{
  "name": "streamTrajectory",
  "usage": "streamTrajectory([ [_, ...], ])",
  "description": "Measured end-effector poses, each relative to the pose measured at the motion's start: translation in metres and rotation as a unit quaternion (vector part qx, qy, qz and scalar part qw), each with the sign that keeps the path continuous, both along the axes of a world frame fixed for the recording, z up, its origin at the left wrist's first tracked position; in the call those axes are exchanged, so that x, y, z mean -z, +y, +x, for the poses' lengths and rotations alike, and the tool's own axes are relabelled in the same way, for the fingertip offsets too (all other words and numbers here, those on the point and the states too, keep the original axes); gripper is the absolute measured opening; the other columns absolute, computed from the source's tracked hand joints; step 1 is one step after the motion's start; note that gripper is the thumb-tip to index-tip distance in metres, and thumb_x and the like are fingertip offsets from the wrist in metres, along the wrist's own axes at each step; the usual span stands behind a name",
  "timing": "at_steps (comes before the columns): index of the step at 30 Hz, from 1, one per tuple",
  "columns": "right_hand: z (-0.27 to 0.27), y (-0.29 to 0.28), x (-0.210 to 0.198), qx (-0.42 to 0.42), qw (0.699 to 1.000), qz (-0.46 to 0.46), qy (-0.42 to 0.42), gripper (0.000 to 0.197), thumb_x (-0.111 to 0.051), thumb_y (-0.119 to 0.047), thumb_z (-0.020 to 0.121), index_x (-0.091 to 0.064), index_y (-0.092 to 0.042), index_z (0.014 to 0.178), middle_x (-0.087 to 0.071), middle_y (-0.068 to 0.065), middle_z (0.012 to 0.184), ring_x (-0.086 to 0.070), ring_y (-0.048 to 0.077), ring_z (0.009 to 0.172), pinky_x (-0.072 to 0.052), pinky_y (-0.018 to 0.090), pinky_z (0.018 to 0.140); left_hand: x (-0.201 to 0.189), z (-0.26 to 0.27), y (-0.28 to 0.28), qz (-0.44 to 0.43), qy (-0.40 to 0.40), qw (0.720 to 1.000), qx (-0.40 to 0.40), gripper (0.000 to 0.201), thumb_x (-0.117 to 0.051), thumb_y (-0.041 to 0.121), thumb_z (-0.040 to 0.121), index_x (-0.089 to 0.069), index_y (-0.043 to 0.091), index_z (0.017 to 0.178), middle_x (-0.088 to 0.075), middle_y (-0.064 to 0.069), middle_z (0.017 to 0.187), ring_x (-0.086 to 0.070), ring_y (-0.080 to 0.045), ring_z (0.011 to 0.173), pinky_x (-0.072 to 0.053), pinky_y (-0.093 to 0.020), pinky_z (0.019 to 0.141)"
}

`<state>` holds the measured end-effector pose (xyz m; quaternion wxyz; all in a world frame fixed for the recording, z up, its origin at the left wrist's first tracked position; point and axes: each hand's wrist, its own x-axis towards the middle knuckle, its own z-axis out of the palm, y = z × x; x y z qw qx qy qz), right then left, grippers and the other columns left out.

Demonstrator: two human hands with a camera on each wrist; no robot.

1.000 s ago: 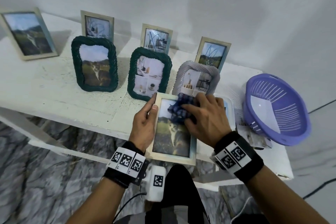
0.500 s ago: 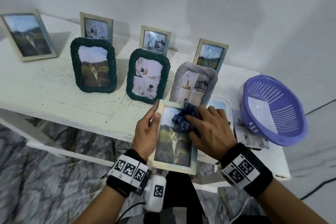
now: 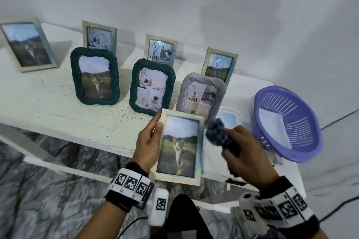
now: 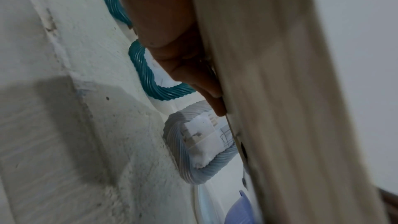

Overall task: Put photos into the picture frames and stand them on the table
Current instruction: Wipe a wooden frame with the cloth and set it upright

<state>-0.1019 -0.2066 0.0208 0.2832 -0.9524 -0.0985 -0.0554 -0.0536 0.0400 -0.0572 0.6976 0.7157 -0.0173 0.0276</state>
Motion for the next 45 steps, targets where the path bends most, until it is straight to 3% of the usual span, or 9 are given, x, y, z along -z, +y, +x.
streamTrajectory([
  [6,0.058,-0.024,0.024,0.243,0.97,-0.028,0.003,0.032,-0.06,-0.009,0.083,-0.043,-0.004,0.109,-0.053,0.02,0.105,-0.054,0.038,0.088,-0.044,0.04,0.07,-0.004,0.012,-0.005,0.003,-0.005,1.0,-0.023,0.039,-0.04,0.015,0.104,-0.041,0.029,0.141,-0.052,0.019,0.133,-0.048,0.017,0.118,-0.038,-0.008,0.099],
  [13,0.119,-0.029,0.074,0.22,0.943,-0.162,0.189,0.049,-0.056,-0.043,0.092,-0.044,-0.007,0.123,-0.042,0.022,0.132,-0.047,0.042,0.116,-0.044,0.044,0.088,-0.016,0.014,-0.017,0.018,-0.025,0.999,-0.032,0.041,-0.04,0.013,0.104,-0.041,0.019,0.145,-0.046,0.02,0.138,-0.043,0.021,0.12,-0.034,-0.003,0.098],
  [21,0.066,-0.014,0.062,0.194,0.97,0.137,0.04,0.029,-0.056,-0.035,0.095,-0.061,-0.009,0.084,-0.065,0.012,0.084,-0.06,0.033,0.079,-0.047,0.037,0.066,-0.021,0.01,-0.03,-0.021,-0.012,0.997,-0.072,0.037,-0.044,0.012,0.103,-0.048,0.025,0.137,-0.069,0.024,0.086,-0.057,0.006,0.077,-0.046,-0.009,0.074],
  [25,0.029,0.02,0.047,0.087,0.783,0.566,0.243,0.039,-0.049,-0.038,0.095,-0.067,-0.008,0.112,-0.07,0.016,0.11,-0.067,0.032,0.102,-0.054,0.046,0.085,-0.023,0.008,-0.045,-0.054,0.022,0.994,-0.096,0.017,-0.047,0.016,0.101,-0.054,0.026,0.114,-0.07,0.0,0.08,-0.062,-0.016,0.076,-0.05,-0.032,0.072],
  [29,0.018,0.028,0.047,0.093,0.721,0.651,0.218,0.039,-0.047,-0.032,0.098,-0.058,-0.012,0.129,-0.064,0.013,0.125,-0.06,0.032,0.117,-0.044,0.051,0.103,-0.027,0.001,-0.054,-0.034,0.066,0.997,-0.026,0.024,-0.049,0.035,0.098,-0.048,0.028,0.122,-0.069,0.01,0.104,-0.065,0.003,0.09,-0.05,-0.026,0.091],
  [31,0.014,0.027,0.042,0.07,0.739,0.638,0.205,0.04,-0.04,-0.034,0.101,-0.056,-0.012,0.131,-0.064,0.012,0.126,-0.059,0.03,0.118,-0.044,0.05,0.103,-0.031,-0.004,-0.06,-0.023,0.1,0.993,0.062,0.055,-0.051,0.057,0.088,-0.039,0.035,0.137,-0.057,0.022,0.123,-0.057,0.016,0.104,-0.046,-0.022,0.099],
  [34,0.007,0.028,0.033,0.008,0.819,0.542,0.189,0.037,-0.036,-0.032,0.104,-0.06,-0.019,0.128,-0.07,0.003,0.114,-0.066,0.023,0.103,-0.054,0.04,0.086,-0.03,-0.007,-0.07,-0.058,0.156,0.974,0.152,0.096,-0.054,0.083,0.071,-0.034,0.03,0.147,-0.058,0.007,0.136,-0.058,-0.007,0.12,-0.046,-0.036,0.102],
  [38,0.002,0.03,0.033,-0.039,0.907,0.41,0.087,0.036,-0.055,-0.008,0.096,-0.057,-0.023,0.129,-0.066,-0.004,0.111,-0.065,0.016,0.094,-0.051,0.023,0.076,-0.034,-0.011,-0.078,-0.203,0.24,0.934,0.173,0.094,-0.063,0.078,0.071,-0.051,0.011,0.137,-0.058,-0.019,0.133,-0.054,-0.039,0.125,-0.033,-0.06,0.111],
  [45,-0.001,0.025,0.034,-0.002,0.948,0.317,0.031,0.044,-0.071,-0.023,0.086,-0.052,-0.037,0.124,-0.058,-0.012,0.097,-0.058,0.008,0.079,-0.048,0.018,0.068,-0.045,-0.011,-0.081,-0.2,0.223,0.937,0.178,0.099,-0.069,0.076,0.065,-0.056,0.001,0.127,-0.062,-0.018,0.119,-0.059,-0.035,0.112,-0.04,-0.057,0.106],
])
